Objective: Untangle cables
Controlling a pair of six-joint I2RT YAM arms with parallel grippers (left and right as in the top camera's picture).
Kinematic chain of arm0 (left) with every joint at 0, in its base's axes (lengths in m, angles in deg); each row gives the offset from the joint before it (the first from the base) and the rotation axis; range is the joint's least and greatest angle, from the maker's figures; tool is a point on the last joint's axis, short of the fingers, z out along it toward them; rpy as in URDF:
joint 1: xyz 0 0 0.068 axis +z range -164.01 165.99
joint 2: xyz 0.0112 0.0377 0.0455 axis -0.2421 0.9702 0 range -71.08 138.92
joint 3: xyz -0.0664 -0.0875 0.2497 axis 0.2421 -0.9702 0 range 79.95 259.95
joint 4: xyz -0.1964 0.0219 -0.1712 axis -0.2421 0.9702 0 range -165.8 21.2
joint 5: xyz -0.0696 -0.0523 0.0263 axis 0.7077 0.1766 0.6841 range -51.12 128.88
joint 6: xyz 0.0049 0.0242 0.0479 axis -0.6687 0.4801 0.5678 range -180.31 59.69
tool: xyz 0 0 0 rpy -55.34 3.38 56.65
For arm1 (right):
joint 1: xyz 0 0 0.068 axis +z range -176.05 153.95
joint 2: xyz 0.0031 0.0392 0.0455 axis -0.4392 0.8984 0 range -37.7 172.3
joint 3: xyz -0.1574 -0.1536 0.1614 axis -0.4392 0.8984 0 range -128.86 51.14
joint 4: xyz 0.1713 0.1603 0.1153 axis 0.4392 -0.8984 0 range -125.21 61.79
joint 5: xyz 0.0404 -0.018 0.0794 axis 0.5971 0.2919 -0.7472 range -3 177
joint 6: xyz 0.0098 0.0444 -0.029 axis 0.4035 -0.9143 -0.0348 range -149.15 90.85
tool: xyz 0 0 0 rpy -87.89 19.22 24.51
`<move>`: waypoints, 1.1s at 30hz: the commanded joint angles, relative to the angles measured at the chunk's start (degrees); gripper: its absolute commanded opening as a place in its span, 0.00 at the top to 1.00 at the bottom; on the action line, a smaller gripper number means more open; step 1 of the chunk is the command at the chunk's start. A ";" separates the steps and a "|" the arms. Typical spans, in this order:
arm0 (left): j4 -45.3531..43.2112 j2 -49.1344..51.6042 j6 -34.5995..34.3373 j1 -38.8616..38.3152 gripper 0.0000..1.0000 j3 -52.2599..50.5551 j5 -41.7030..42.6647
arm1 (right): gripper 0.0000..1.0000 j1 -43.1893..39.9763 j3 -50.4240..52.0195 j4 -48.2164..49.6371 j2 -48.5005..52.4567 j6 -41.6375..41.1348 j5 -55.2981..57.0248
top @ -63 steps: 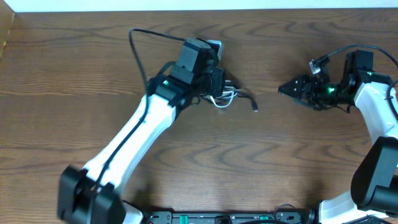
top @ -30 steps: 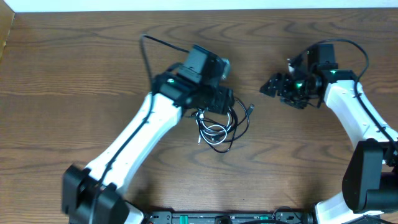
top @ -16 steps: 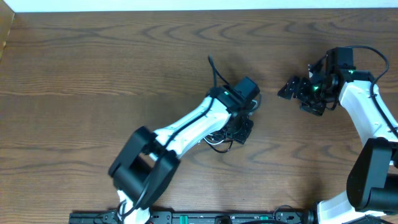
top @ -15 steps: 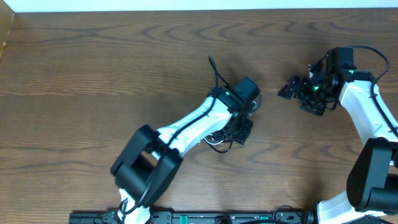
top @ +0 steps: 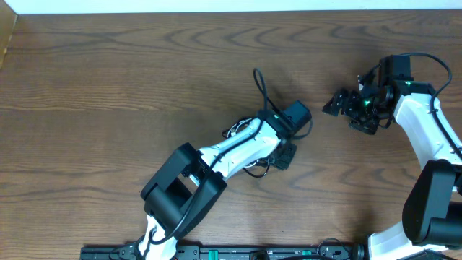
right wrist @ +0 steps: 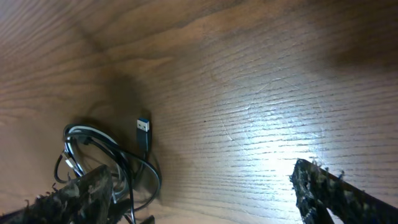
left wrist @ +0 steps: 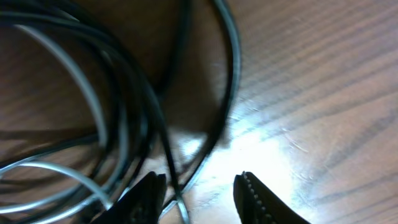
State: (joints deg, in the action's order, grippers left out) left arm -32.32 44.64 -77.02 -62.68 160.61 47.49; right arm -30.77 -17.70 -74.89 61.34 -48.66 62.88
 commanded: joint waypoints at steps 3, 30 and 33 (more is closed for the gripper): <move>0.09 0.46 -1.20 -1.40 0.68 -0.15 -1.38 | 0.12 -0.13 -0.74 -0.11 -0.90 1.38 0.22; -2.67 2.86 -5.05 0.42 0.92 -0.31 -1.60 | 0.11 -0.07 -0.74 -1.55 -0.90 1.57 0.22; -1.70 0.94 -4.98 0.92 0.93 0.79 -1.86 | 0.11 -0.07 -0.74 -0.94 -0.90 1.57 0.24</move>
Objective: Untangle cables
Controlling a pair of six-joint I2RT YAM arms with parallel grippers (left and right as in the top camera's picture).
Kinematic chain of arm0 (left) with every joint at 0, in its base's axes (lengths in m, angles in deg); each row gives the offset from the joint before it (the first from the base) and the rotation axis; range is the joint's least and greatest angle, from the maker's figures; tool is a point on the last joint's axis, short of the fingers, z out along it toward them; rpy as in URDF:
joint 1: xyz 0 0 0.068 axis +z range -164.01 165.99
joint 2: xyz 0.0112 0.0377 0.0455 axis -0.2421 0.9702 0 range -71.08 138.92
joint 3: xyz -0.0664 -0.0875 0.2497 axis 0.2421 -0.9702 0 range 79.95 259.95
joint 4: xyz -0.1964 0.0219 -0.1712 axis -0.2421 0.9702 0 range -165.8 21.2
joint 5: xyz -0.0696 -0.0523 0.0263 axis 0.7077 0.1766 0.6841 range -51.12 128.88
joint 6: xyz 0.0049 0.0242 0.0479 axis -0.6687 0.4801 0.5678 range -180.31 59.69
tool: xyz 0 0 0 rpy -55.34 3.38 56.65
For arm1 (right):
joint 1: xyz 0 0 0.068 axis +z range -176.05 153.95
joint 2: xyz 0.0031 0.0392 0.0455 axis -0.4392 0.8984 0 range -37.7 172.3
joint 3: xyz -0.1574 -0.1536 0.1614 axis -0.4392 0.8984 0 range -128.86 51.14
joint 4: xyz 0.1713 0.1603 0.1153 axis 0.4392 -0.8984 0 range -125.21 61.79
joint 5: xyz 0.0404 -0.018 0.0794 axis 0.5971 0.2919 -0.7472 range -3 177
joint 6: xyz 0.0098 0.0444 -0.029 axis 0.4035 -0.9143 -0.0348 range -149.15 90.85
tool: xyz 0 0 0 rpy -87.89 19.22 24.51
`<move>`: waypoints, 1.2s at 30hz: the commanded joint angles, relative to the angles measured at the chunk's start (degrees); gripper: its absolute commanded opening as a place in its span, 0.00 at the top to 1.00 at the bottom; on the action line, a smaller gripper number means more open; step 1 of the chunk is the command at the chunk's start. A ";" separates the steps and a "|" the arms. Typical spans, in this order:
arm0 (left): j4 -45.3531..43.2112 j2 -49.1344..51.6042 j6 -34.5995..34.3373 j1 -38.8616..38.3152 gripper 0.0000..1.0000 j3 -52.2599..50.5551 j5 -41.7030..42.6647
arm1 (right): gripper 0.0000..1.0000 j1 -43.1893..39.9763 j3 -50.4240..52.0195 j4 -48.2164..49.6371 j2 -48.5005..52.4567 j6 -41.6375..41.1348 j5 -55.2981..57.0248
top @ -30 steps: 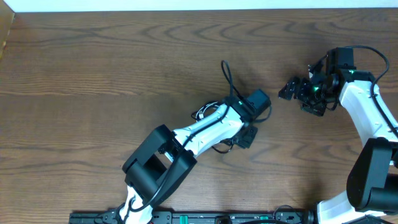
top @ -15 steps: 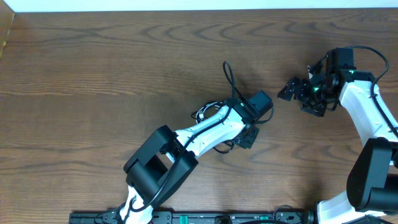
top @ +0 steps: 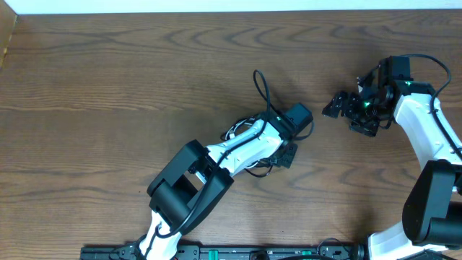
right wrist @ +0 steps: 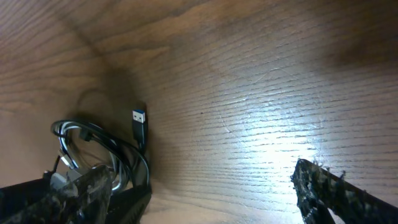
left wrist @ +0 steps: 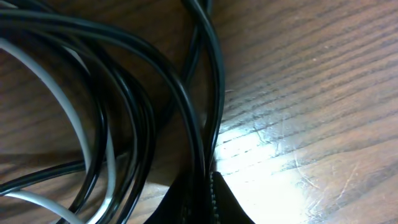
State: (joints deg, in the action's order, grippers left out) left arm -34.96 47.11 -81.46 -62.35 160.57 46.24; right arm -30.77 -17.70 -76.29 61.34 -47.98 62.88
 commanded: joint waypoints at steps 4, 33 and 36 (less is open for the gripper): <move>1.90 -8.52 -0.39 1.66 0.93 2.47 -0.55 | 0.12 -0.09 -0.76 2.21 -0.90 0.87 0.17; -12.46 -35.26 -0.37 16.06 0.92 2.56 0.11 | 0.25 13.84 -0.79 10.01 -2.01 -3.87 -8.55; -13.11 -35.26 -0.35 16.09 0.92 2.56 0.11 | 0.26 14.84 -0.79 11.32 -2.01 -1.77 -9.66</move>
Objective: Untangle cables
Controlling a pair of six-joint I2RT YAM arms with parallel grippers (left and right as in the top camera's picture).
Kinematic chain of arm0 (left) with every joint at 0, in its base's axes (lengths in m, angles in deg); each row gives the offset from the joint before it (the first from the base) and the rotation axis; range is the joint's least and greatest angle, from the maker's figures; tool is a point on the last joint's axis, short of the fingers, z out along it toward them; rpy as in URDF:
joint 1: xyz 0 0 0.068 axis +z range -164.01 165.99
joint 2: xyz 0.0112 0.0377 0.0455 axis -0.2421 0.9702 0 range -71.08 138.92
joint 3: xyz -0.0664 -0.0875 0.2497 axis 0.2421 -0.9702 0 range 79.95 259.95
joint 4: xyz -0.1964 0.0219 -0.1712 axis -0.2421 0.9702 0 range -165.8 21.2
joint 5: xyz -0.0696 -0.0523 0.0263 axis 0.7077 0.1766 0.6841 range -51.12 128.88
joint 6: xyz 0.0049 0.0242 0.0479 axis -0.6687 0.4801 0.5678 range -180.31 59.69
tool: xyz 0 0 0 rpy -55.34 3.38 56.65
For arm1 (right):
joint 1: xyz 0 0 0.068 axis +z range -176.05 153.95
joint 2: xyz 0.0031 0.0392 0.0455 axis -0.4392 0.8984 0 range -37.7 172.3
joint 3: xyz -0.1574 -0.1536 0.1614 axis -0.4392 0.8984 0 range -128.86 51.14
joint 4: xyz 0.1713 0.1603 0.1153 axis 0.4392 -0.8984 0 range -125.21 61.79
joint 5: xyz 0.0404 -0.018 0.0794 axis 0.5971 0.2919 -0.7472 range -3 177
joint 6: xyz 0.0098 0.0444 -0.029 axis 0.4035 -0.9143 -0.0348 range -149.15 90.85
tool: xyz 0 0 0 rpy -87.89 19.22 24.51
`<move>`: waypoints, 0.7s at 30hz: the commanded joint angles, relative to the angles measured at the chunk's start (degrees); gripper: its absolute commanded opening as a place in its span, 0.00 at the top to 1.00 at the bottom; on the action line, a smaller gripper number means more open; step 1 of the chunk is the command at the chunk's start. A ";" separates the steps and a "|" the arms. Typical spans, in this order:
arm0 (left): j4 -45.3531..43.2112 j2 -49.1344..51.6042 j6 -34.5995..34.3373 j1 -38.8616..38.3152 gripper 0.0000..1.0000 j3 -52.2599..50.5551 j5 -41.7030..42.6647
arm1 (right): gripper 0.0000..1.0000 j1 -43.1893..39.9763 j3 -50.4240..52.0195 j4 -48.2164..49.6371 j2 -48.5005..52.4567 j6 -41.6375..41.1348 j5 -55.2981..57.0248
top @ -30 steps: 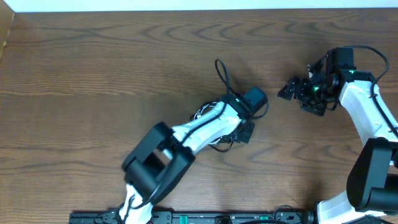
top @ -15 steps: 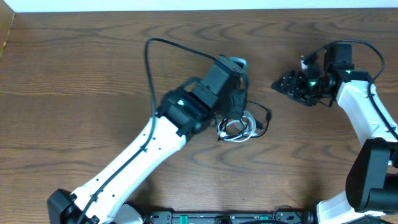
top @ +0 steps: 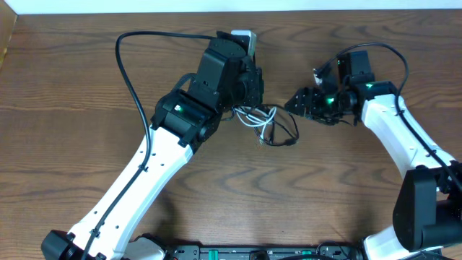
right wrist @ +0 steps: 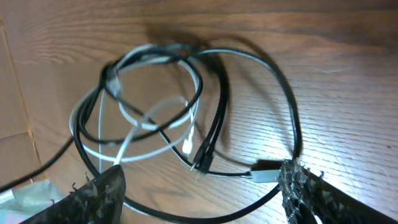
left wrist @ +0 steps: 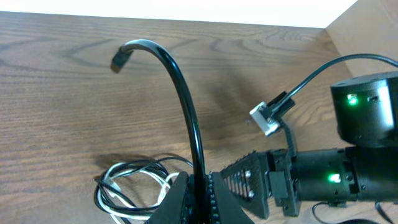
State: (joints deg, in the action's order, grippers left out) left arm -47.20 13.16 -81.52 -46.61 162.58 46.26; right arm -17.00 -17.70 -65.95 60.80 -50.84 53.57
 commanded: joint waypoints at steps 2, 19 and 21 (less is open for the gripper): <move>-0.83 -1.31 -0.28 0.35 0.92 0.55 0.09 | 0.27 1.70 -0.81 3.13 -1.46 5.95 -4.07; 2.05 -1.31 -0.57 4.17 0.93 0.55 9.99 | 0.37 10.71 -0.76 7.32 0.11 35.76 -10.84; 2.12 -1.31 -0.63 5.57 0.92 0.55 13.14 | 0.40 11.78 -0.76 7.34 0.98 35.71 -9.97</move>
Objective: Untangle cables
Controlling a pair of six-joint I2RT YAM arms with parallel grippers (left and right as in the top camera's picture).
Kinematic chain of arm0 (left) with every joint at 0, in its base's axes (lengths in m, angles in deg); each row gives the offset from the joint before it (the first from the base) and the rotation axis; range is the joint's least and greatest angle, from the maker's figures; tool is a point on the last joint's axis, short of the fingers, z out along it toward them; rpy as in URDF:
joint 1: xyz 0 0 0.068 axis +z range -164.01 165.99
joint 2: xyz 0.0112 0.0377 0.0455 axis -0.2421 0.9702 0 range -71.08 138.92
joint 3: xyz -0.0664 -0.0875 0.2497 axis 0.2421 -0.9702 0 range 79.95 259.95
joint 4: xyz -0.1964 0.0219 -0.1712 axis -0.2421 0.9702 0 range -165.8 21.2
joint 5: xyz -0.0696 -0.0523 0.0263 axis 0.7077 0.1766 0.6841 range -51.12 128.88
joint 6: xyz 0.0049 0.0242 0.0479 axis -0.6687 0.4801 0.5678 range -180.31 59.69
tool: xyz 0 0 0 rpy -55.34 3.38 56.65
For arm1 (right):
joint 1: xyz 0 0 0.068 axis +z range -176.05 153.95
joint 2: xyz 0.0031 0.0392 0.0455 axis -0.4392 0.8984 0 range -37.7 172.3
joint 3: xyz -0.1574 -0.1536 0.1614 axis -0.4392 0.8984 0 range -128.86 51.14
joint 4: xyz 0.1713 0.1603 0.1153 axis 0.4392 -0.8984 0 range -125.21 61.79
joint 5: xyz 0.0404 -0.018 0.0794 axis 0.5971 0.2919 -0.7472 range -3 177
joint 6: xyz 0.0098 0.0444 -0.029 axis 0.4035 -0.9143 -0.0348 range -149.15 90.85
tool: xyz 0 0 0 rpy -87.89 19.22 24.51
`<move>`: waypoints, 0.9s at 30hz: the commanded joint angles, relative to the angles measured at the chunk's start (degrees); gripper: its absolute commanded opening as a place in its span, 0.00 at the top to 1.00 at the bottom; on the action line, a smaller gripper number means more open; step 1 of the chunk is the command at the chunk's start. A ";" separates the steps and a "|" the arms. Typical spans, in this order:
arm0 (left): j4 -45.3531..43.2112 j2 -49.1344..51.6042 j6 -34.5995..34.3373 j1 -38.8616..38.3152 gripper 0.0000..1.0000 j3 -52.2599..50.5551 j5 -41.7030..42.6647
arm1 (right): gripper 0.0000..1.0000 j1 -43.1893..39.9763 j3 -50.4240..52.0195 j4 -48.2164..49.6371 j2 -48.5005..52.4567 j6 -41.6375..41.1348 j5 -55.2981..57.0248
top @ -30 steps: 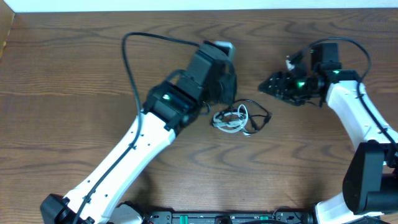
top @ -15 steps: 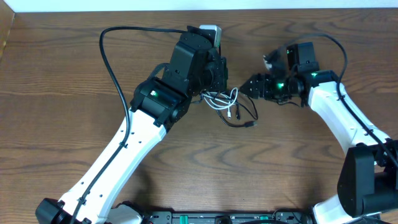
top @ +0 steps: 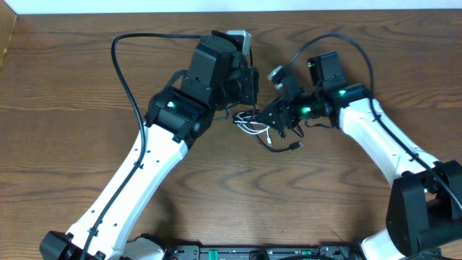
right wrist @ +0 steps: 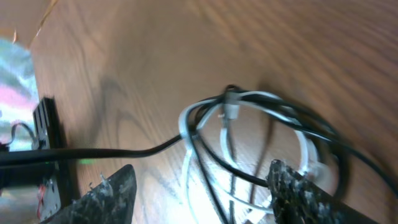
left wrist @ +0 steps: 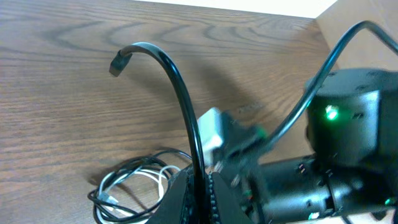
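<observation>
A tangle [top: 266, 133] of black and white cables lies mid-table, seen closer as the tangle [right wrist: 249, 140] and loops [left wrist: 134, 186]. My left gripper [left wrist: 200, 186] is shut on a black cable [left wrist: 180, 99] that arcs up to a plug [left wrist: 117, 62]. From overhead the left gripper [top: 243, 107] sits at the tangle's far-left edge, raised. My right gripper [right wrist: 202, 193] is open, its fingers [right wrist: 106, 196] straddling the tangle from above. Overhead, the right gripper [top: 278, 115] is right beside the left one. A taut black strand [right wrist: 93, 152] runs off to the left.
The wooden table [top: 86, 144] surrounds the tangle. A black plug end [top: 296, 146] trails out at the tangle's near right. The right arm [left wrist: 336, 155] fills the left wrist view's right side. The table's far edge [top: 144, 10] is close behind both arms.
My right gripper has moved left from beside the tangle to over it, still open. My left gripper remains shut on the black cable and has shifted slightly left.
My left gripper was open, low over the tangle at mid-table, with the right gripper far to the right. Then it was shut on a black cable. Later it was raised farther back, the tangle beneath it, the right gripper near; now the right gripper straddles the tangle.
</observation>
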State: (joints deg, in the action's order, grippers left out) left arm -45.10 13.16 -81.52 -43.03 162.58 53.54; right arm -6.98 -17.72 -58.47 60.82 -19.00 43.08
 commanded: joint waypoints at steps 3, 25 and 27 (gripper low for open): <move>0.04 -1.31 -2.16 4.11 0.92 0.55 9.07 | 0.45 2.36 -0.74 0.31 2.56 3.41 0.55; 3.02 -10.05 -1.75 20.26 0.93 0.55 17.44 | 0.99 -2.91 -0.74 3.10 8.63 -29.73 24.33; 5.88 -11.58 -1.77 24.06 0.92 0.55 14.80 | 0.99 -5.35 -0.74 2.51 8.35 -32.26 24.20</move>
State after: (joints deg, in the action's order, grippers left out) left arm -40.97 4.38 -84.25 -23.18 162.58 70.98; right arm -8.78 -17.81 -55.28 69.13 -42.52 61.98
